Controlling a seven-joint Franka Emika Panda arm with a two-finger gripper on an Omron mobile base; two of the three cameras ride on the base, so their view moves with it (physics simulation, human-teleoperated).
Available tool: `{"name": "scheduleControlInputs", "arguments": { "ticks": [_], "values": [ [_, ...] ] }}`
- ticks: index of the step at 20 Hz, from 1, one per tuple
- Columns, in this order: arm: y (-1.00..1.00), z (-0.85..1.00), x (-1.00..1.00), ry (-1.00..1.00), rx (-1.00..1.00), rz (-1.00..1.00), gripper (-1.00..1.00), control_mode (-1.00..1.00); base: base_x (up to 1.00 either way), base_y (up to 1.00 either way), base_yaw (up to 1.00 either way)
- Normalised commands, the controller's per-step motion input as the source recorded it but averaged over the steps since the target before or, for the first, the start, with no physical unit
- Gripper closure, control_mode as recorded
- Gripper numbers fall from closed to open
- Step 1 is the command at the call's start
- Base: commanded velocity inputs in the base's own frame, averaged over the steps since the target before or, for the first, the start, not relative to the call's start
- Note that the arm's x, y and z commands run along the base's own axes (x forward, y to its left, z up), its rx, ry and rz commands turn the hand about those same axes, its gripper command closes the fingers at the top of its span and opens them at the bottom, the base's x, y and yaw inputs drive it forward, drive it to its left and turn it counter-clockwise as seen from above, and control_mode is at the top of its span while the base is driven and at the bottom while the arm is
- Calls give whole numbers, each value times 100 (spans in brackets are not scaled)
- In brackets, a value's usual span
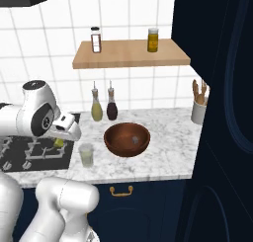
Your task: Grab a lemon wedge from the fridge and one ice cube from the ice bowl, and put them in the glass of lemonade.
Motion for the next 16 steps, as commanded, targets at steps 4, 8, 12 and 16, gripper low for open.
{"name": "scheduleControlInputs", "arguments": {
  "ticks": [4,8,12,16],
  "values": [
    [-24,-36,90,35,0,2,100,-100,0,0,0],
    [-10,-2,79,21,0,0,100,-100,0,0,0],
    [0,-44,8,-13,-1,0,100,-100,0,0,0],
    [0,-53,16,-12,0,0,100,-100,0,0,0]
  ]
}}
